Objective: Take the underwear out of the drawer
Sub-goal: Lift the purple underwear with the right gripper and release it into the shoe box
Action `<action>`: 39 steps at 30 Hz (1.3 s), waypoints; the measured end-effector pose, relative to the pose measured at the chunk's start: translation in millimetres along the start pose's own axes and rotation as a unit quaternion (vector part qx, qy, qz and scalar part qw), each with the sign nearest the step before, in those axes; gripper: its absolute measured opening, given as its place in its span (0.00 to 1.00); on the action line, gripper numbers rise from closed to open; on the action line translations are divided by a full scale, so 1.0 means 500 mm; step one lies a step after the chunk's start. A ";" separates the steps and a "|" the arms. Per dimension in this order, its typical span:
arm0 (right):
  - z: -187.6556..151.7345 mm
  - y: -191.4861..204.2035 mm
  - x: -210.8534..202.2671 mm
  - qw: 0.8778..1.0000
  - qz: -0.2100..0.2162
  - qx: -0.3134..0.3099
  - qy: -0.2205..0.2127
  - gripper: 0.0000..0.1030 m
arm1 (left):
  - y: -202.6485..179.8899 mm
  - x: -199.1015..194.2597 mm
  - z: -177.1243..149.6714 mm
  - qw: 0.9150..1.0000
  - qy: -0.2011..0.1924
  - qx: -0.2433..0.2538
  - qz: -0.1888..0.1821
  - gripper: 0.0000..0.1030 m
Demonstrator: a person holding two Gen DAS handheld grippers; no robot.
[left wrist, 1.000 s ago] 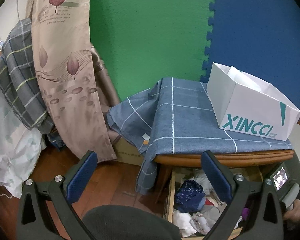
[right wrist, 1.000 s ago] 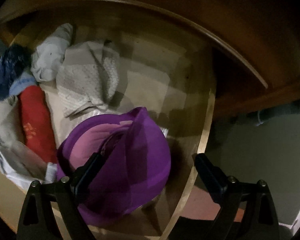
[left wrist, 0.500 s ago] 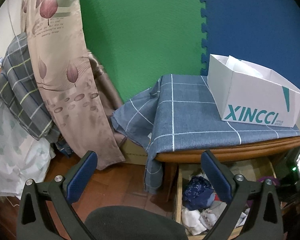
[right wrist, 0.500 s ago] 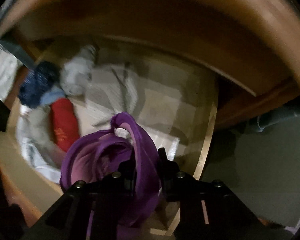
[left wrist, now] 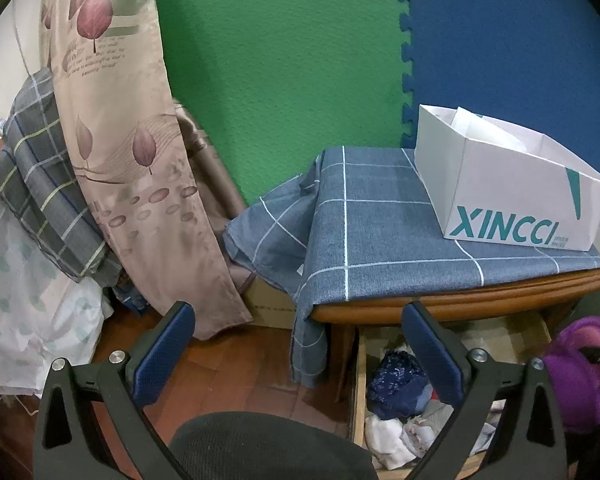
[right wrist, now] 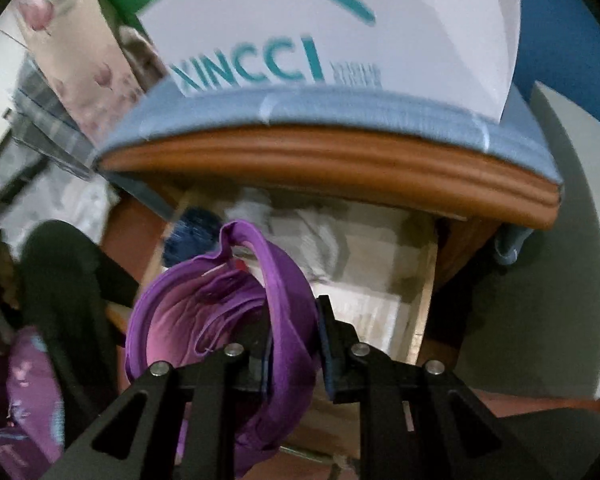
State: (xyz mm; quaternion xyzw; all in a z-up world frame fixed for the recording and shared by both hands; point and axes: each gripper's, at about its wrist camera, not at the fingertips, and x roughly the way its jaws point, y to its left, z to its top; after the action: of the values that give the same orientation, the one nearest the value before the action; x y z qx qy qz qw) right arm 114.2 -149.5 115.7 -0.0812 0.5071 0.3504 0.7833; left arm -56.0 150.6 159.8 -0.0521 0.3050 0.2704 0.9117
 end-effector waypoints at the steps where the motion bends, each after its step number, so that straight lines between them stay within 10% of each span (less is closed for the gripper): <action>1: 0.003 0.005 -0.014 1.000 0.004 -0.001 -0.008 0.18 | -0.001 0.000 0.000 1.000 0.000 0.001 0.001 0.99; 26: 0.268 0.094 -0.487 0.961 0.099 -0.021 -0.258 0.18 | -0.002 0.002 -0.001 1.000 0.001 0.001 0.001 1.00; 39: 0.482 0.012 -0.530 0.948 0.018 0.002 -0.317 0.18 | -0.003 0.002 -0.001 1.000 0.002 0.000 0.000 0.99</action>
State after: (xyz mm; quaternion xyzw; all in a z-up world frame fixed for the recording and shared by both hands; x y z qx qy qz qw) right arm 224.4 -152.3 456.8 0.0444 0.2349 0.3716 0.8971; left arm -54.7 149.8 158.7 -0.0520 0.3067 0.2705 0.9111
